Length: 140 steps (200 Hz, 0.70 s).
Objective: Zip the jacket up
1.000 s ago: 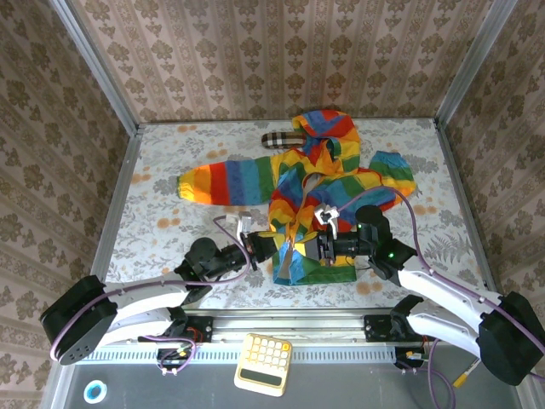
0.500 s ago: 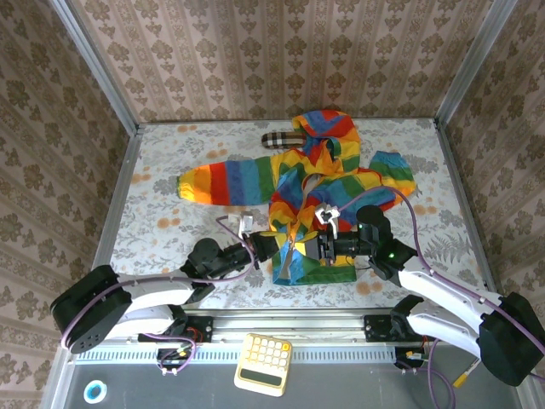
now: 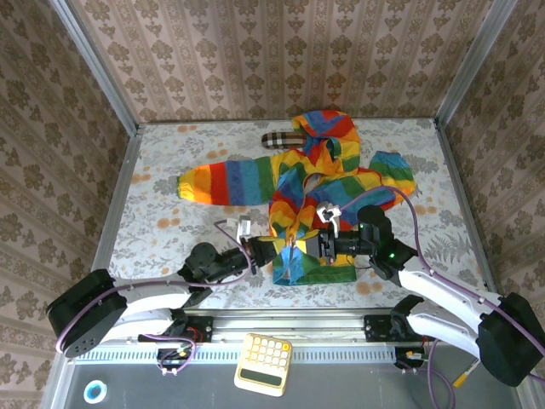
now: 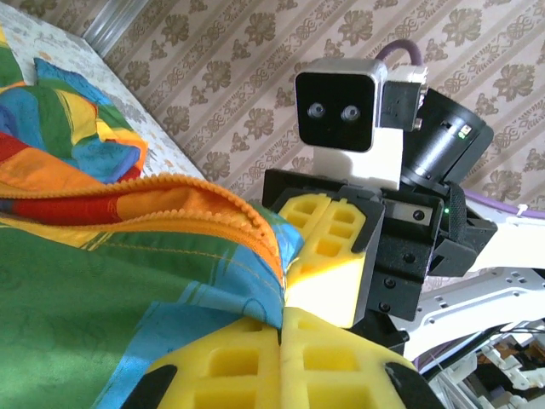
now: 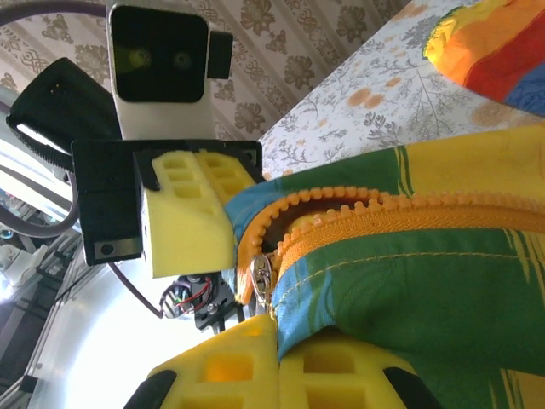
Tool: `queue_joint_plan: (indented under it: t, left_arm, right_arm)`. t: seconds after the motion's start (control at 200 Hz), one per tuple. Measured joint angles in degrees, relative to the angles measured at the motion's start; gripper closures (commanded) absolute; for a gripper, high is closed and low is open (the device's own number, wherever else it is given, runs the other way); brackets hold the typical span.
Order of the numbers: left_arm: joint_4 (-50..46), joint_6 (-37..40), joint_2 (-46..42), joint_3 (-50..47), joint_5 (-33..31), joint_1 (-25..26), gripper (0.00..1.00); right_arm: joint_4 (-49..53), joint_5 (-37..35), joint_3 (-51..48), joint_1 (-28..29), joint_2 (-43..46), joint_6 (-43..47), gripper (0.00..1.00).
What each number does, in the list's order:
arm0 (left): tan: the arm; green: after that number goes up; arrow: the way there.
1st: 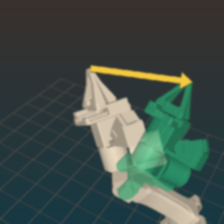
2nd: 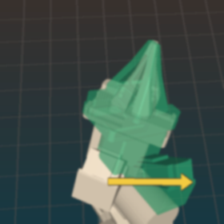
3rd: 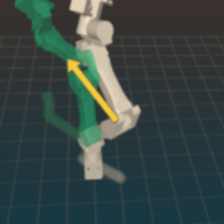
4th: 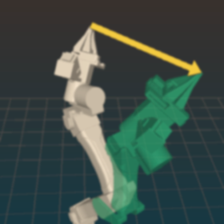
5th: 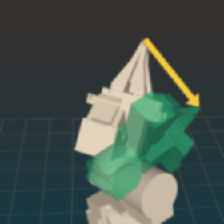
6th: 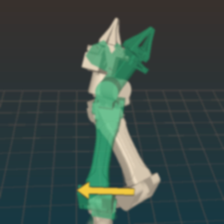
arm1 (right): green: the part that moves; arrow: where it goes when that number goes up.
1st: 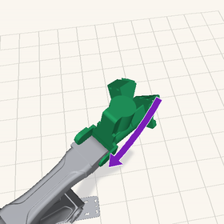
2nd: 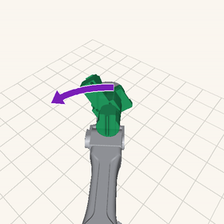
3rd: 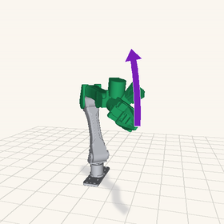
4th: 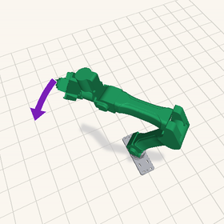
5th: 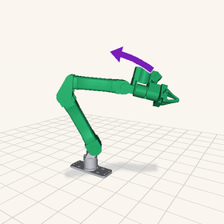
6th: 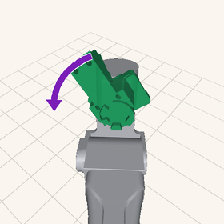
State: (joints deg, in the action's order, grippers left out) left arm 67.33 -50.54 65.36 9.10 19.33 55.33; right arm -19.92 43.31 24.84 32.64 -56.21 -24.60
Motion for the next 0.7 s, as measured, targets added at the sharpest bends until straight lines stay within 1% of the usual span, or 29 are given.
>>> queue_joint_plan:
  t: [0.145, 0.28, 0.45, 0.7]
  left_arm:
    - [0.04, -0.24, 1.95, 0.00, 0.20, 0.20, 1.00]
    - [0.17, -0.26, 1.95, 0.00, 0.17, 0.17, 1.00]
    - [-1.38, -0.15, -1.20, 0.04, 0.17, -0.81, 1.00]
    - [-4.44, 0.17, -5.11, 1.53, 0.90, -4.07, 1.00]
  right_arm:
    - [-0.57, -0.48, 0.00, -0.04, 0.00, -0.02, 1.00]
    - [-0.74, -0.61, 0.00, -0.04, 0.00, -0.02, 1.00]
    - [-0.94, -0.57, 0.00, -0.02, 0.00, -0.02, 1.00]
    - [-1.22, 0.79, 0.00, -0.02, 0.00, -0.24, 1.00]
